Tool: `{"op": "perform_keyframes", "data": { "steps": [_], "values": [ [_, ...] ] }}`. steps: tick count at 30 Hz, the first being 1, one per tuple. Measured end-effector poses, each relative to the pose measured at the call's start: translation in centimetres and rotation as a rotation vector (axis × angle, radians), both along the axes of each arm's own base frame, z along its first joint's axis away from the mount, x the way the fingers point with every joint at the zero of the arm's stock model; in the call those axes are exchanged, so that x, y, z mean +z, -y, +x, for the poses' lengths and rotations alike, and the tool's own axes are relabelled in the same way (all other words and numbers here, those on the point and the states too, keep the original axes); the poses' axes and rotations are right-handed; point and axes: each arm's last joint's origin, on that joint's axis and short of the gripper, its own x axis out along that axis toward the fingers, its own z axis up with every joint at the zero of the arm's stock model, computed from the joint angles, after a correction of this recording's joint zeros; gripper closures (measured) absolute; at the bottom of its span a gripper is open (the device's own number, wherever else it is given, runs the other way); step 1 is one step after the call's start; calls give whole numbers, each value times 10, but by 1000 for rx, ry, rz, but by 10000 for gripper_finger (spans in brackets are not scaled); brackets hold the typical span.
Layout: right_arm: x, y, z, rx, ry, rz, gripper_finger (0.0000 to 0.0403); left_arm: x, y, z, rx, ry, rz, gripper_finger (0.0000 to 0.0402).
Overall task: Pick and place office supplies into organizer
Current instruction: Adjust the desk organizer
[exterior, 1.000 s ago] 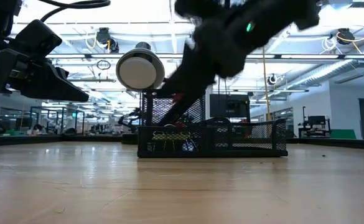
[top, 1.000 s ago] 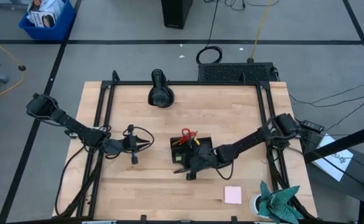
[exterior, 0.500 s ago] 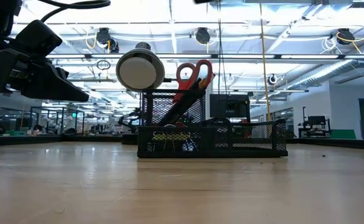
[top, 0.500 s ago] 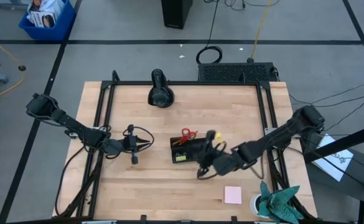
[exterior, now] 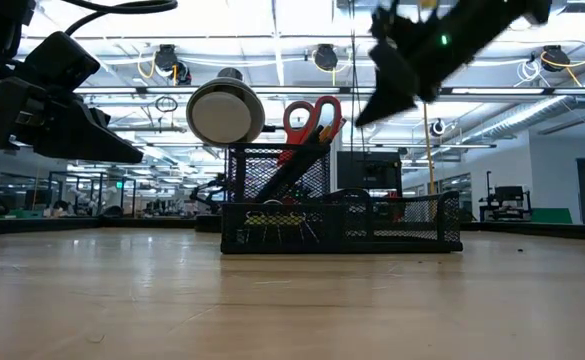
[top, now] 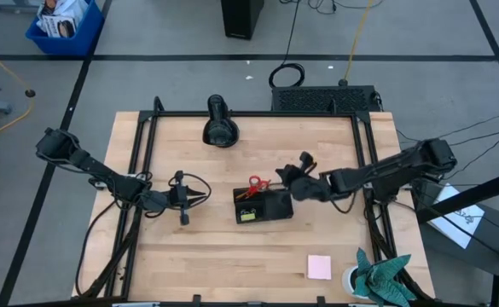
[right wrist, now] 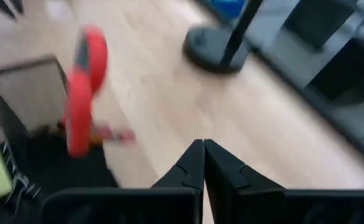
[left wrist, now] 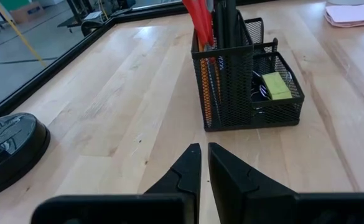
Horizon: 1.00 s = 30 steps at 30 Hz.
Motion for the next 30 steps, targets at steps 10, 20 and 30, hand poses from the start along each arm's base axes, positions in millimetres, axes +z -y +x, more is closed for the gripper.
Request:
{"op": "perform_keyframes", "data": {
  "steps": [10,20,30],
  "values": [
    [-38,19,-10,34,1,284,403,0,0,0,-4,0,10,364],
    [-59,15,-8,31,-75,377,403,2,0,1,-4,16,2,364],
    [-64,14,-7,22,-88,379,403,1,0,0,-5,8,9,364]
  ]
}}
